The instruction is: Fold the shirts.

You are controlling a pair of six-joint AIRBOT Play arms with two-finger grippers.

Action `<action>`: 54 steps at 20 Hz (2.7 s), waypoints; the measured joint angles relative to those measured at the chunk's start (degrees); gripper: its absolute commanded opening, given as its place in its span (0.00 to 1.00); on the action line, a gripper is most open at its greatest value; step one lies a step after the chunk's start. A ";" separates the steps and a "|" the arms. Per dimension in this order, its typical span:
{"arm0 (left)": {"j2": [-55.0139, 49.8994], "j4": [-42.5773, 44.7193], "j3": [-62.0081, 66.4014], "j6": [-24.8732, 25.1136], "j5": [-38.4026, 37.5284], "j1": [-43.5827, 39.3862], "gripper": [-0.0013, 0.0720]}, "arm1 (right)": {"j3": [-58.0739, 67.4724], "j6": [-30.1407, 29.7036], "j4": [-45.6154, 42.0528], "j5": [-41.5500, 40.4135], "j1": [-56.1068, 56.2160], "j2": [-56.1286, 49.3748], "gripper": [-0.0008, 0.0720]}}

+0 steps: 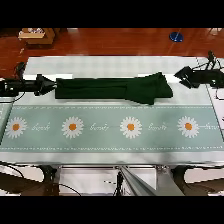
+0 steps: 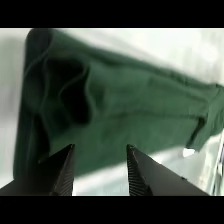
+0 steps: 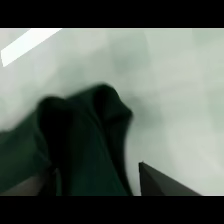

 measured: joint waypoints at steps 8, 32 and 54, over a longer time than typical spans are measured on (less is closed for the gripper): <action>0.52 3.89 -0.02 -1.42 -6.95 -0.61 0.56 | 0.00 -0.98 -0.13 7.23 0.11 -5.86 0.80; 5.09 -2.08 0.07 -7.76 -4.07 -22.40 0.05 | 0.04 -2.10 -4.72 22.32 8.87 4.11 0.05; -6.82 -12.55 0.07 -13.70 19.28 -55.32 0.04 | 0.04 6.05 -4.96 28.37 14.67 17.79 0.05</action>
